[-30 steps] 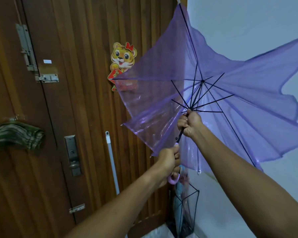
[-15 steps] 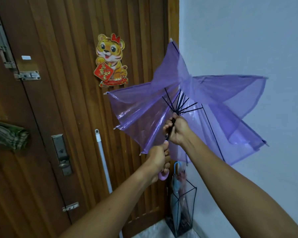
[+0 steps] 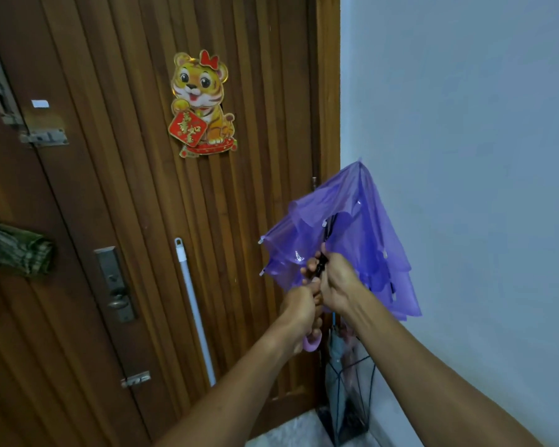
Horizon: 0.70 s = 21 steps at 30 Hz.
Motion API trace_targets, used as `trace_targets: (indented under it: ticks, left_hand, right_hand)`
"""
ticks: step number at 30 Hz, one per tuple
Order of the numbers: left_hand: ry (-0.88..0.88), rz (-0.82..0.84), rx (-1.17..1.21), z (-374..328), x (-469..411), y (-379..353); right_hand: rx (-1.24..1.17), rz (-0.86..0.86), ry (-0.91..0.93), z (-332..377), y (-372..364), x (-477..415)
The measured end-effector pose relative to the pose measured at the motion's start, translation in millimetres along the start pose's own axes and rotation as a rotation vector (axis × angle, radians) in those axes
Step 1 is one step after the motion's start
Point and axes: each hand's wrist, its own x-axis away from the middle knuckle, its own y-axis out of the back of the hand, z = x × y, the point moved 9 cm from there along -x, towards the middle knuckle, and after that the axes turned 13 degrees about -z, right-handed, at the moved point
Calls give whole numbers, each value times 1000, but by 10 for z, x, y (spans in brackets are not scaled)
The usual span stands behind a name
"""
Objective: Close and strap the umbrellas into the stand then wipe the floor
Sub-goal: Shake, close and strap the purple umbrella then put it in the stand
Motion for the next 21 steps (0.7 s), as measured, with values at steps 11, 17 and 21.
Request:
trace_targets:
  ticks: [11, 17, 21]
  left_hand:
    - [-10, 13, 15, -41, -187, -96]
    - [-81, 23, -33, -281, -199, -56]
    - [-93, -12, -5, -357, -254, -27]
  right_hand:
    - [55, 14, 35, 113, -39, -68]
    - [84, 1, 82, 313, -154, -90]
    - [75, 6, 104, 363, -265, -4]
